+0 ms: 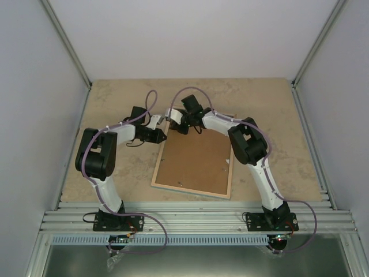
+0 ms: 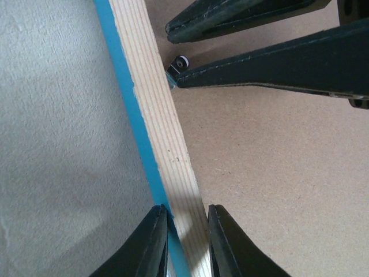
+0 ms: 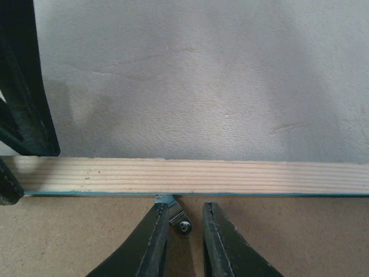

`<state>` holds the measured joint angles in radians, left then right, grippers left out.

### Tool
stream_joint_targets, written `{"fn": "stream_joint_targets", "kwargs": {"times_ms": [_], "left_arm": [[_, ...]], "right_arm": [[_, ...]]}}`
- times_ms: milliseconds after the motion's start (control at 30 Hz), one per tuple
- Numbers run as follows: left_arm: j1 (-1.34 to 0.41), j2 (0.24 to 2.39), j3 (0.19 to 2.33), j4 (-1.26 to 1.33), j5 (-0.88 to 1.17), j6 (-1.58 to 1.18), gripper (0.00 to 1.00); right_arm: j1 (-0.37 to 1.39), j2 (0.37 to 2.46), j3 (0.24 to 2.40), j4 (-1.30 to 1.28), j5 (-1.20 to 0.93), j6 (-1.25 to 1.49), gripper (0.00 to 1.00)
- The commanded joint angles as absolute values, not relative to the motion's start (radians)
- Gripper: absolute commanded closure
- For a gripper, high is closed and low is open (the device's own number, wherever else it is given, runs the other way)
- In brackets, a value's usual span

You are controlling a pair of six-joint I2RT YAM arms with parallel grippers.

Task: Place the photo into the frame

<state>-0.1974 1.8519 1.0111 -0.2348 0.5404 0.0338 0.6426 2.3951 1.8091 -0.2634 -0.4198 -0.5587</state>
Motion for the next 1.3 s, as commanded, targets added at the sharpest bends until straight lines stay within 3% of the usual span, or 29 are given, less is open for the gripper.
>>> {"fn": "stream_joint_targets", "kwargs": {"times_ms": [0, 333, 767, 1067, 1267], "left_arm": [[-0.230, 1.887, 0.996, -0.339, 0.599, 0.090, 0.78], [-0.223, 1.894, 0.986, -0.307, 0.639, 0.059, 0.77], [-0.219, 1.914, 0.988, -0.302, 0.666, 0.056, 0.77], [-0.221, 1.903, 0.969, -0.296, 0.679, 0.050, 0.82], [-0.228, 1.889, 0.933, -0.294, 0.687, 0.054, 0.85]], "right_arm": [[0.629, 2.468, 1.847, -0.392, -0.475, -0.626, 0.81], [0.604, 2.510, 1.903, -0.493, -0.536, -0.676, 0.82], [0.610, 2.528, 1.930, -0.603, -0.611, -0.801, 0.76], [0.616, 2.530, 1.901, -0.493, -0.439, -0.683, 0.94], [0.621, 2.533, 1.889, -0.439, -0.326, -0.589, 1.00]]}}
